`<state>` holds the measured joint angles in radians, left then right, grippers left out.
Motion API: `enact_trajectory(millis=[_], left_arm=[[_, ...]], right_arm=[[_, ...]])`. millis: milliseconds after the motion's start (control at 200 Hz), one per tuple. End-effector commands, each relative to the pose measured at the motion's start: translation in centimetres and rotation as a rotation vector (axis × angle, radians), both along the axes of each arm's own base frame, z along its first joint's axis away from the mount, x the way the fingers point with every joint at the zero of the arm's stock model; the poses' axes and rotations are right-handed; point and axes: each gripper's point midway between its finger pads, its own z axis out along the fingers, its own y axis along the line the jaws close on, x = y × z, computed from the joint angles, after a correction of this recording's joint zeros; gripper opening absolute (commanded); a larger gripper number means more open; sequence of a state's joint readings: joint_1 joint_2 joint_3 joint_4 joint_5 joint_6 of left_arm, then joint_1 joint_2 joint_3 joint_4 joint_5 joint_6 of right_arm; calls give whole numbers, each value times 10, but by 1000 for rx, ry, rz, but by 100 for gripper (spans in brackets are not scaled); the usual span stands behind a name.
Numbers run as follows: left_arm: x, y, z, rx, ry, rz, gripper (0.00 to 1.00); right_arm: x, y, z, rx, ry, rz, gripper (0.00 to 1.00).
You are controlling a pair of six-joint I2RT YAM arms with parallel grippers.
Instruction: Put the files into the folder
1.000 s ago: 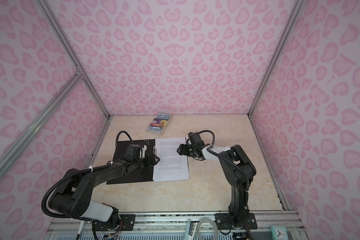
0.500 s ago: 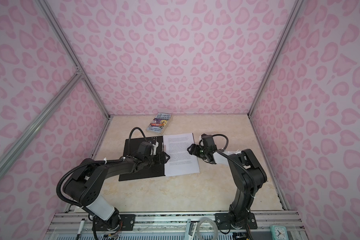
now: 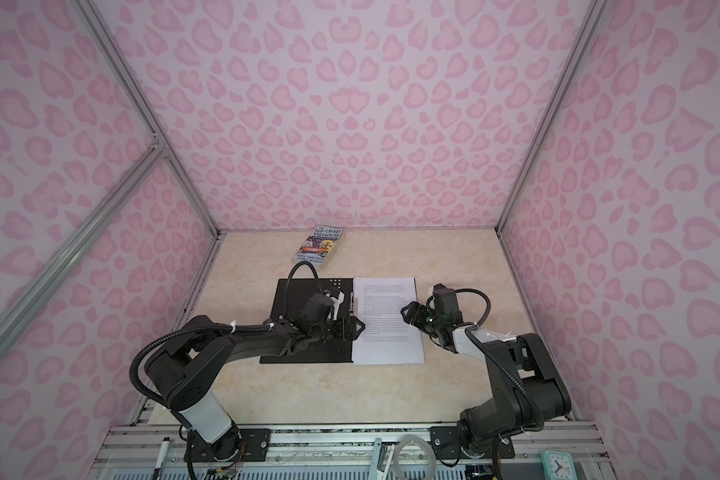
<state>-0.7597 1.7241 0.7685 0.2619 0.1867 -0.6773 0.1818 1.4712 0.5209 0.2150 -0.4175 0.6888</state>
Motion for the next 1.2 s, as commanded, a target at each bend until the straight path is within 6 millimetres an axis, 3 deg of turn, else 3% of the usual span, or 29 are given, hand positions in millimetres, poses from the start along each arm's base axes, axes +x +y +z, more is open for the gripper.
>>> enact_trajectory(millis=[0, 55, 220, 350, 485, 630, 835, 915, 975, 1195], left_arm=[[-55, -8, -23, -20, 242, -55, 97], [-60, -10, -22, -32, 257, -51, 97], [-52, -13, 23, -106, 186, -42, 97], [-35, -7, 66, -157, 132, -28, 97], [-8, 7, 86, -184, 113, 11, 97], [27, 18, 87, -222, 110, 38, 97], [68, 7, 65, -274, 147, 5, 97], [71, -1, 49, -290, 181, -21, 97], [76, -9, 48, -320, 166, -45, 97], [82, -16, 36, -338, 160, -75, 97]], right_arm=[[-23, 4, 4, 79, 42, 42, 81], [-27, -4, 8, 60, 34, 28, 81], [-28, -20, 35, -44, -16, 17, 83], [-18, -22, 56, -73, -64, 25, 83], [-7, -19, 55, -81, -56, 45, 84], [-2, 9, 51, 1, -85, 138, 82], [-12, 34, 38, -89, -107, 221, 78], [-14, 35, 28, -82, -101, 227, 78], [-15, 35, 21, -85, -83, 225, 78], [-15, 36, 16, -76, -80, 228, 78]])
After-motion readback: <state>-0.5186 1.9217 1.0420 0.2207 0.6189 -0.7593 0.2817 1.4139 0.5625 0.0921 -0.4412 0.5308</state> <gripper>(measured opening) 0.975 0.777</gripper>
